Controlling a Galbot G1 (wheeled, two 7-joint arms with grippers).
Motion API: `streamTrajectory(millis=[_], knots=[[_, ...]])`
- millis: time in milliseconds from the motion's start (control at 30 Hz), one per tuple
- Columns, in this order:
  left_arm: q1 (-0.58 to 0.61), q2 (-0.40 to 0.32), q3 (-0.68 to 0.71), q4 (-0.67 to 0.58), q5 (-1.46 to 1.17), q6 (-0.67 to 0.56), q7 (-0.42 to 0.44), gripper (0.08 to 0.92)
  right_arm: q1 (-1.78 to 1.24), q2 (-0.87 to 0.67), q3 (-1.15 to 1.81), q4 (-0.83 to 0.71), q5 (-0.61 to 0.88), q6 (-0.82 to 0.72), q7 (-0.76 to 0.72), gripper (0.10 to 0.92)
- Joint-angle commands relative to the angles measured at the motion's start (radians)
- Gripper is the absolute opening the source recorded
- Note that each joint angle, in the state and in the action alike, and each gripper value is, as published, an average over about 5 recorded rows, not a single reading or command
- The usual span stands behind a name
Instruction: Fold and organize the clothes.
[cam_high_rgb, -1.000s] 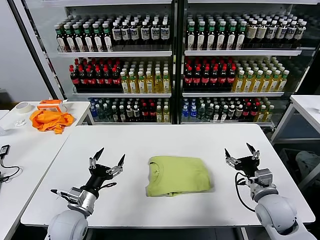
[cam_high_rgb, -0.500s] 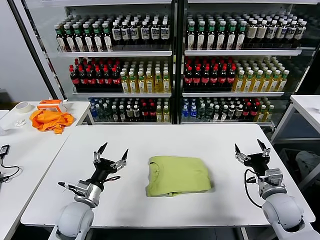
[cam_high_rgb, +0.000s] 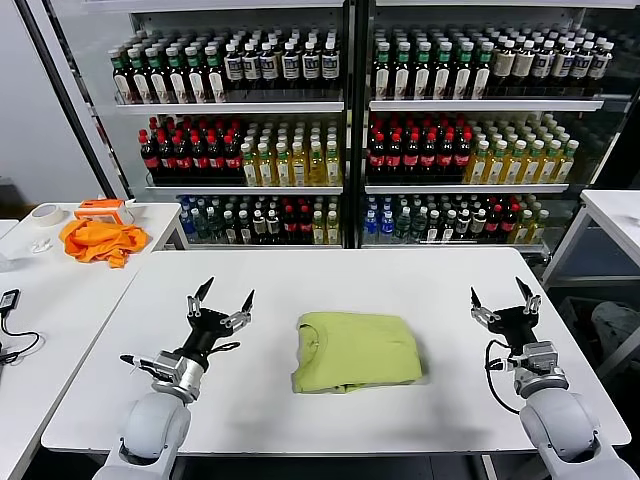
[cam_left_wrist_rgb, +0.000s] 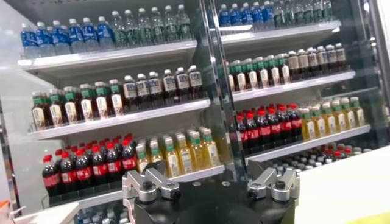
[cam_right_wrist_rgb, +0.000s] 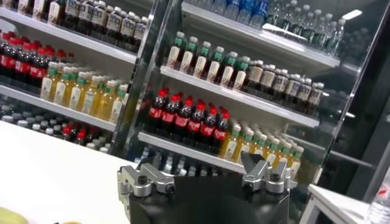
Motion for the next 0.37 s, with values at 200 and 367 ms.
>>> streamTrajectory(millis=[200,367], knots=[[-0.048,-0.013,-0.007,0.103,0.034,-0.079,0.002,0.823,-0.002,0.018,-0.015,-0.001,-0.059,-0.018,0.018,0.823],[-0.048,-0.003,-0.006,0.108,0.025,-0.086,0.01,0.822,-0.025,0.02,-0.007,0.02,-0.06,-0.028,0.023,0.823]])
